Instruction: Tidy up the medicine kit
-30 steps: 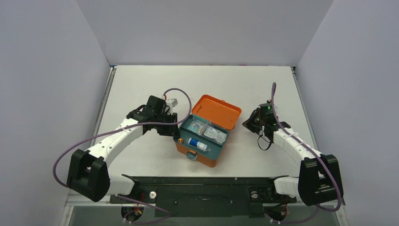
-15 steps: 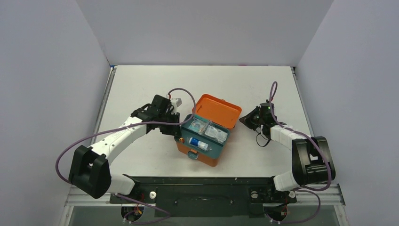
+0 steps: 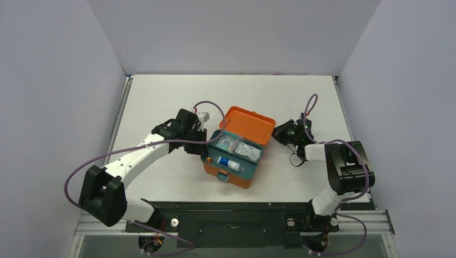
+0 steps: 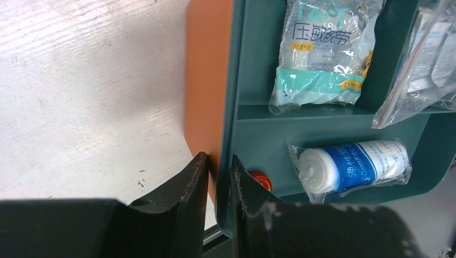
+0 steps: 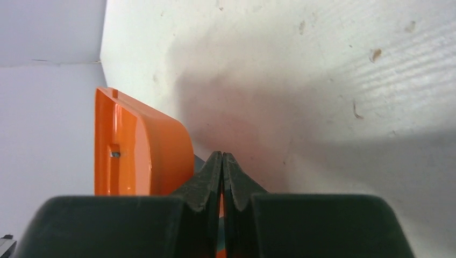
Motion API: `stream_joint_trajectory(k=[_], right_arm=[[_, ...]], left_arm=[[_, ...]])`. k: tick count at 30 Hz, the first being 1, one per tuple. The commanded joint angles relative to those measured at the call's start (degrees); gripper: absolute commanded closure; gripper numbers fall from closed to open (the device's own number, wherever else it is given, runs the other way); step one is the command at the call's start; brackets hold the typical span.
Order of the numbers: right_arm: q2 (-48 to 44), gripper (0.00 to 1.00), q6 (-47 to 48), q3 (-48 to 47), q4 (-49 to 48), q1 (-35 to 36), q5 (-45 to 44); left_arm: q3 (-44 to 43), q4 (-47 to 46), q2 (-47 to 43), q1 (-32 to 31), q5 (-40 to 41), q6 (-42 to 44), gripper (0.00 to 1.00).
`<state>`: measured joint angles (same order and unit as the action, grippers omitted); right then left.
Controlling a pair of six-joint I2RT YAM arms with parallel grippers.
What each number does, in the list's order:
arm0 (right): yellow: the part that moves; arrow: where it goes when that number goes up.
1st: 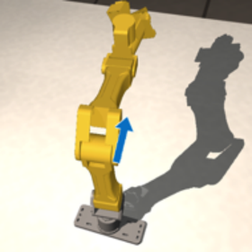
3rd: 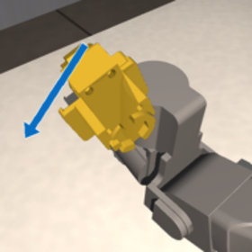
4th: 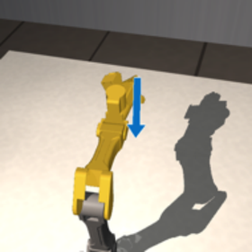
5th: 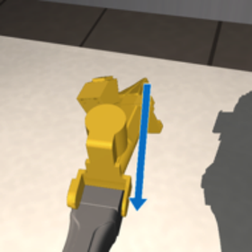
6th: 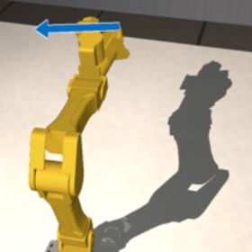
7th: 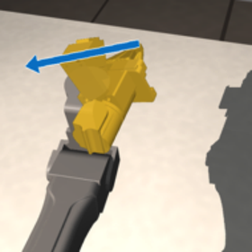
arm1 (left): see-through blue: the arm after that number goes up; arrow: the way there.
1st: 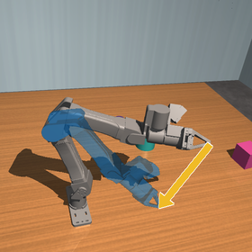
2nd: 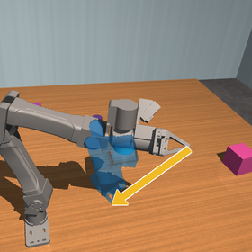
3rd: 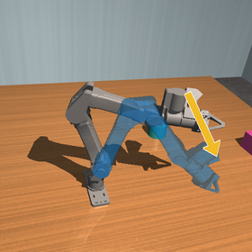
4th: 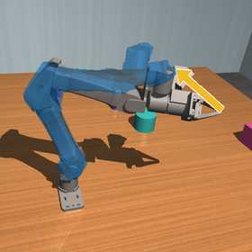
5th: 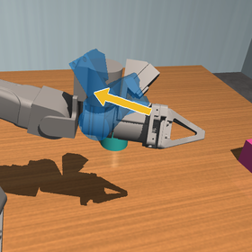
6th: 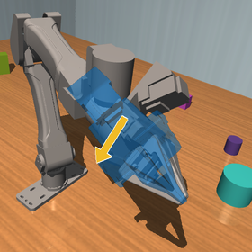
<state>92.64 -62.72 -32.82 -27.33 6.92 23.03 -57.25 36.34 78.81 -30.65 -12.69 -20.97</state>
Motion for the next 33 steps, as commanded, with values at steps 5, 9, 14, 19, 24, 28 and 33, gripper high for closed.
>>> stream_joint_trajectory(k=[5,9,14,19,24,28,33], right_arm=[[4.3,1.00,-2.2,0.9,-23.8,-2.1,4.9],[6.6,1.00,-3.6,-0.2,-31.6,-3.1,8.7],[10.5,1.00,-4.9,-3.2,-37.5,-3.4,13.7],[13.7,1.00,-9.7,-5.0,-47.1,-3.9,17.8],[14.6,1.00,-13.6,-5.5,-56.2,-3.9,19.7],[12.1,1.00,-13.7,-5.6,-55.9,-3.8,20.7],[6.2,1.00,-8.8,-6.2,-47.7,-2.2,21.9]], left_arm=[[-1.4,-0.9,0.7,-1.0,0.6,-1.7,0.89],[-1.3,-0.7,0.7,-1.2,0.7,-1.8,0.89],[-1.0,-0.9,0.6,-1.5,0.9,-2.0,0.89],[-0.9,-0.5,0.7,-1.7,1.2,-1.7,0.89],[-1.2,-0.2,0.6,-1.8,1.8,-1.5,0.89],[-1.2,-0.5,0.8,-1.8,1.8,-1.6,0.89],[-1.0,-1.4,1.1,-1.8,1.3,-2.2,0.89]])
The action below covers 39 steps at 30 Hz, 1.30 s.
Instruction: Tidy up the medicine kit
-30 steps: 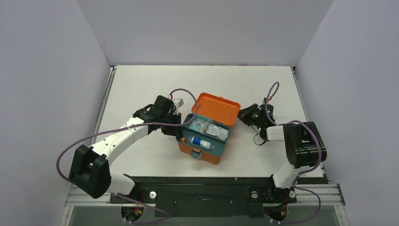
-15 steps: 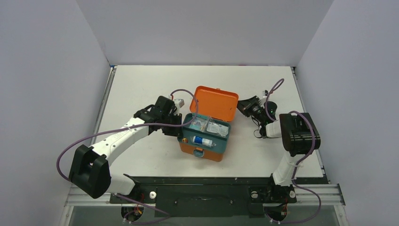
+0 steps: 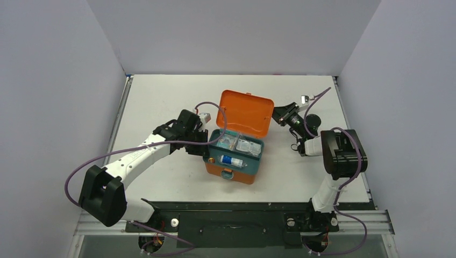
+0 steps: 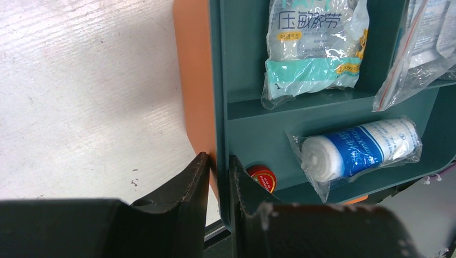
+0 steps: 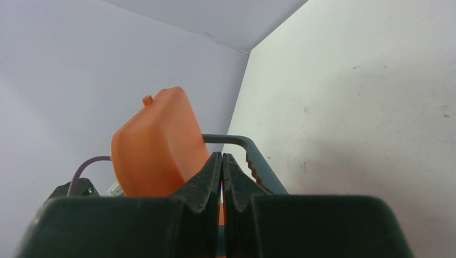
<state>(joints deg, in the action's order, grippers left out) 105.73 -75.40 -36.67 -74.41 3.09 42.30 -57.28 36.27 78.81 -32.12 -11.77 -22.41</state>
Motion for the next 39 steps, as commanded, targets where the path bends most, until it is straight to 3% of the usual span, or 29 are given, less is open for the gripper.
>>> stream_joint_trajectory(k=[1,9,15,23,28,39], right_arm=[[-7.9,1.00,6.9,-2.5,1.3,2.0,2.6],[-20.4,1.00,28.5,-5.9,35.6,7.5,-1.2],[-23.1,1.00,30.6,-6.5,40.0,8.7,-2.4],[-25.5,1.00,32.2,-6.1,43.2,10.1,-3.1],[-27.9,1.00,33.9,-6.3,46.3,10.9,-3.4],[-34.5,1.00,38.0,-6.6,54.5,13.0,-4.6]], left_arm=[[-0.9,-1.6,1.1,-0.3,0.4,-1.1,0.89],[-1.0,-4.2,-0.7,-0.4,0.7,-3.1,0.89],[0.5,-9.5,-6.0,-0.4,1.7,-5.2,0.88],[6.8,-19.6,-14.0,-0.3,2.9,-9.1,0.65],[9.6,-23.9,-16.6,-0.3,2.4,-10.8,0.59],[10.7,-17.0,-23.7,-0.3,6.1,-11.0,0.56]])
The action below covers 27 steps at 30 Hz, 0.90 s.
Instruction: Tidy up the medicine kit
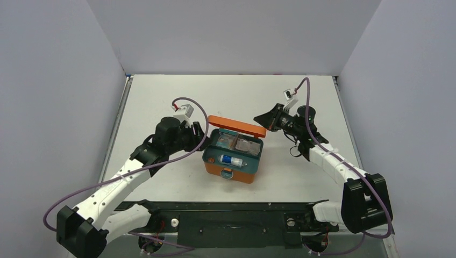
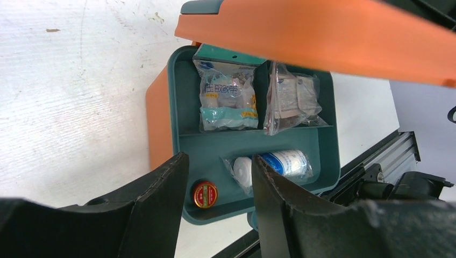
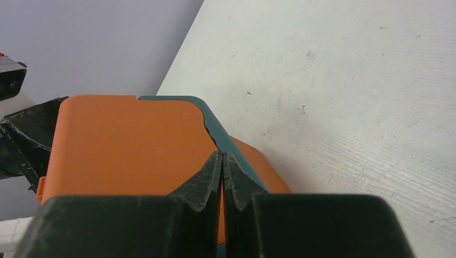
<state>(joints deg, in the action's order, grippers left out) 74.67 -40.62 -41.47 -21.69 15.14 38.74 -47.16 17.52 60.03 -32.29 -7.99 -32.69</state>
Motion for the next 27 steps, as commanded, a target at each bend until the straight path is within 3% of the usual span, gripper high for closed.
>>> stream_joint_trajectory(k=[1,8,13,23,27], right_arm=[[-4.0,1.00,3.5,-1.9,2.8,1.3,-1.2],[-6.9,1.00,5.7,-3.1,8.6,2.9,-1.9],[-9.5,1.00,7.6,-4.6,13.5,5.0,-4.2],[-16.7,1.00,9.1,-5.0,27.0,12.1,-14.2],[-20.7,0.94,8.9,-4.0,33.3,14.0,-19.4]], left_arm=[[1.1,2.1,-7.3,-0.1,2.5,-1.0,0.55],[4.7,10.5,-20.4,-0.1,4.8,-3.3,0.52],[3.5,14.0,-24.7,-0.1,5.6,-3.7,0.49],[0.0,11.3,-16.9,0.0,5.1,0.1,0.45],[-1.5,9.8,-12.6,0.2,5.2,1.4,0.42]])
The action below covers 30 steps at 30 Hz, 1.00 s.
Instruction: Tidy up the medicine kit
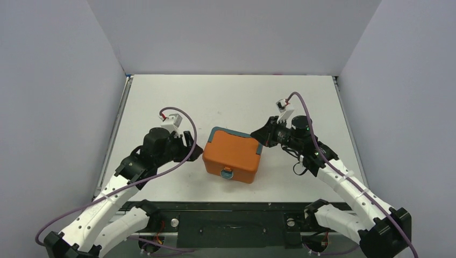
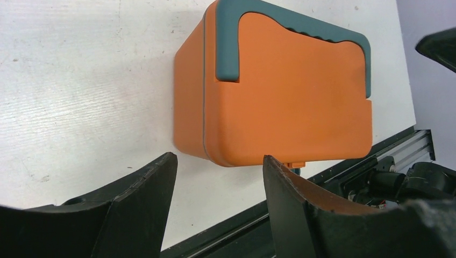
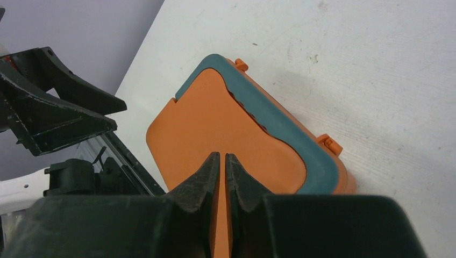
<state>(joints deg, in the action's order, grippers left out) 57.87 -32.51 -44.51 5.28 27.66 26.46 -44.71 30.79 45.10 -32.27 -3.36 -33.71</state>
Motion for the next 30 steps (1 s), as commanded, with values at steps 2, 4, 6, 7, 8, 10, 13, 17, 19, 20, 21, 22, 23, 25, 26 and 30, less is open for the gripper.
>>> stream_joint_trajectory(k=[2,4,6,7,8,10,13,17,19,20,21,22,23,25,26,30], right_arm=[[-6.3,0.90,-0.3,-0.1,9.1,1.5,-9.7],[-9.2,0.84,-2.2,1.0,12.3,1.7,-12.8],[-12.1,0.81,-3.7,2.5,14.2,1.9,-15.1],[-13.8,0.80,-4.1,3.4,14.9,1.9,-15.8],[-15.0,0.80,-4.8,4.1,16.6,2.0,-16.8],[-16.0,0.80,-5.1,4.7,19.0,2.2,-17.2],[-17.4,0.87,-5.4,6.3,21.0,2.6,-16.4],[-19.2,0.93,-6.0,8.8,22.3,3.6,-14.3],[-19.6,0.98,-6.4,9.7,22.8,4.1,-12.8],[-19.4,1.00,-6.5,10.3,22.9,4.3,-12.2],[-19.3,1.00,-6.7,10.5,23.0,4.9,-11.2],[-18.6,1.00,-6.7,11.0,23.4,5.3,-10.6],[-18.3,1.00,-6.7,11.2,23.5,6.3,-9.6],[-17.2,1.00,-6.6,11.9,24.0,8.3,-8.9],[-16.7,1.00,-6.6,12.2,24.1,9.0,-8.8],[-14.3,1.00,-7.6,13.0,22.7,14.8,-8.6]], left_arm=[[-4.7,-4.0,4.9,0.5,1.3,2.8,0.40],[-5.1,-5.2,6.2,1.1,1.3,3.2,0.38],[-5.7,-6.8,7.5,1.8,0.5,3.9,0.35],[-6.0,-7.3,8.1,2.1,-0.1,4.2,0.34],[-7.0,-7.8,9.4,2.5,-0.2,4.9,0.33],[-9.1,-8.0,11.8,3.0,-0.6,5.9,0.33],[-12.7,-8.6,15.0,3.6,-2.2,7.4,0.33],[-16.6,-11.1,19.3,4.1,-5.1,8.5,0.33],[-18.1,-12.1,21.5,4.4,-6.3,8.7,0.33],[-18.6,-12.4,23.2,4.5,-6.7,8.7,0.32],[-19.5,-13.1,24.0,4.8,-7.6,8.9,0.32],[-19.9,-13.4,25.6,4.9,-8.1,9.0,0.32],[-20.7,-13.8,26.4,5.1,-9.2,9.2,0.32],[-22.2,-14.3,28.8,5.3,-10.5,9.6,0.32],[-22.6,-14.4,30.4,5.3,-11.0,9.6,0.32],[-25.4,-15.5,35.9,5.4,-13.8,10.7,0.32]])
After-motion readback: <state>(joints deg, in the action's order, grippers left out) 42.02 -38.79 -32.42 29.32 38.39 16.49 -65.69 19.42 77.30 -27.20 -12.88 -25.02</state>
